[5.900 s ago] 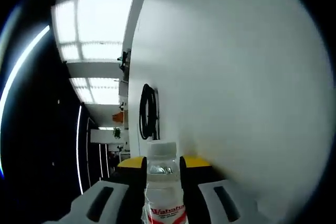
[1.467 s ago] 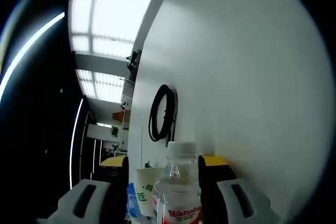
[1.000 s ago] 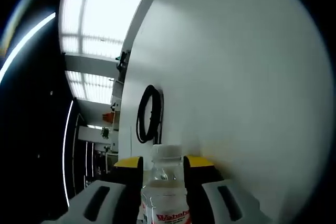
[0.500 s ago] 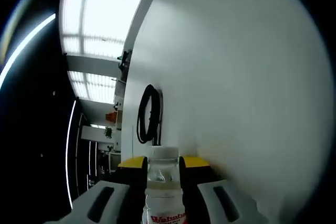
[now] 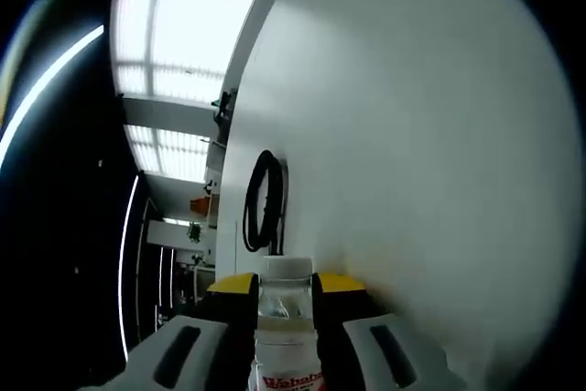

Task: Arrange the tabletop items into an orderly group along one side of the table until the central work area is clear of visible clutter.

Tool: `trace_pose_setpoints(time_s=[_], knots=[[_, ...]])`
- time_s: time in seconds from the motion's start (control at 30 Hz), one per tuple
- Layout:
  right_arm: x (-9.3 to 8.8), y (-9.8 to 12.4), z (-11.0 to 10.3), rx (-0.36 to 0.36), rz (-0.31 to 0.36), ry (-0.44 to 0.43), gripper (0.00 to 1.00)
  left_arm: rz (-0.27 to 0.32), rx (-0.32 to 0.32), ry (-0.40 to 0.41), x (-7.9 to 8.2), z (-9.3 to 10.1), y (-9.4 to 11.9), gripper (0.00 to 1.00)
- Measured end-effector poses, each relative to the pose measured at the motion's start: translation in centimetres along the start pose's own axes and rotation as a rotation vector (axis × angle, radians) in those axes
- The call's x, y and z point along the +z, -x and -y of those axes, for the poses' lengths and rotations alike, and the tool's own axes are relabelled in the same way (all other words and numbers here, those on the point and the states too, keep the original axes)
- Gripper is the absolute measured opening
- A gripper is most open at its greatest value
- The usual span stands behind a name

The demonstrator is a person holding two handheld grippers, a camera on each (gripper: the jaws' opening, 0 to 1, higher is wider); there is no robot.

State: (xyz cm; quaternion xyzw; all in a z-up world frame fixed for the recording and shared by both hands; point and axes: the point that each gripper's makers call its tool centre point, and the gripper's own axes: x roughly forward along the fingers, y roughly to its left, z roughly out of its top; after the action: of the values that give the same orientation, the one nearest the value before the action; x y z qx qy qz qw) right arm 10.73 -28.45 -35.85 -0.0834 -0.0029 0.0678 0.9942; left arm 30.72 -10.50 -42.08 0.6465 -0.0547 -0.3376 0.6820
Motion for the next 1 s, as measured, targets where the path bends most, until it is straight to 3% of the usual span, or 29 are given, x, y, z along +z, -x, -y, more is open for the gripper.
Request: trace_pose_setpoints(time_s=[1.0], knots=[[0.6,0.1,-0.1,-0.002,0.004,0.037,0.6,0.052,0.077,0.02,0.1,-1.0,2.2,0.21]])
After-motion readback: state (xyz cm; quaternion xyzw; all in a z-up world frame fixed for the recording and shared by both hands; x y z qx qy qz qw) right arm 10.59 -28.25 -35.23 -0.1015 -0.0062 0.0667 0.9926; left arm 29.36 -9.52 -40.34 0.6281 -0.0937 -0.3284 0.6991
